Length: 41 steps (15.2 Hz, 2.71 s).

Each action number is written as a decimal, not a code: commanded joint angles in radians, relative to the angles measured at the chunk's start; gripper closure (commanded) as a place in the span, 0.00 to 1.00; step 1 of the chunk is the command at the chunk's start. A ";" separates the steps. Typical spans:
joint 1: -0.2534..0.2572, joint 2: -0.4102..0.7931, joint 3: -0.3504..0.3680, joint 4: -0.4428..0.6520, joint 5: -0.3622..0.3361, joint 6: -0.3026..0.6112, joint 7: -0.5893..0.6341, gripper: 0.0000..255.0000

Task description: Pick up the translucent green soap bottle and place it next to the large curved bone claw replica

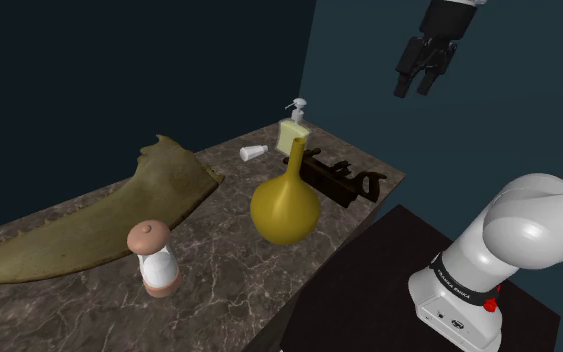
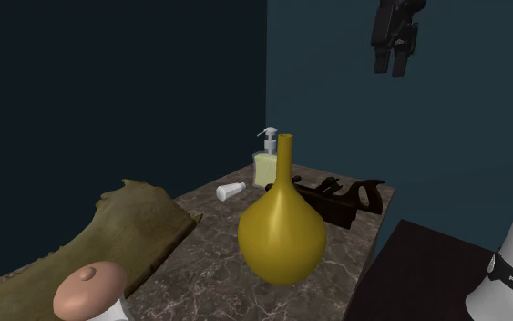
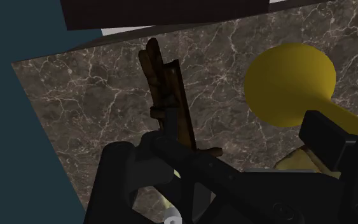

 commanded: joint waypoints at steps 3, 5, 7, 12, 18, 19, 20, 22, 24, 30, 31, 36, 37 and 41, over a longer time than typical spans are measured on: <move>-0.001 0.029 -0.010 -0.034 -0.008 0.077 -0.024 0.00; -0.002 0.065 -0.020 -0.061 -0.016 0.155 -0.047 0.00; -0.004 0.106 -0.031 -0.083 -0.021 0.232 -0.070 0.00; -0.004 0.234 -0.057 -0.110 -0.030 0.423 -0.127 0.00; 0.000 0.424 -0.087 -0.088 -0.023 0.635 -0.198 0.00; 0.001 0.458 -0.092 -0.079 -0.020 0.667 -0.210 0.00; 0.003 0.493 -0.096 -0.069 -0.015 0.698 -0.223 0.00; 0.006 0.564 -0.105 -0.042 -0.005 0.757 -0.249 0.00; 0.008 0.637 -0.113 -0.010 0.009 0.812 -0.277 0.00; 0.008 0.860 -0.124 0.122 0.070 0.942 -0.368 0.00; 0.007 0.898 -0.123 0.149 0.081 0.958 -0.383 0.00; 0.004 0.976 -0.117 0.175 0.105 1.016 -0.406 0.00; 0.004 0.987 -0.115 0.175 0.108 1.027 -0.409 0.00; 0.003 1.015 -0.112 0.177 0.117 1.053 -0.415 0.00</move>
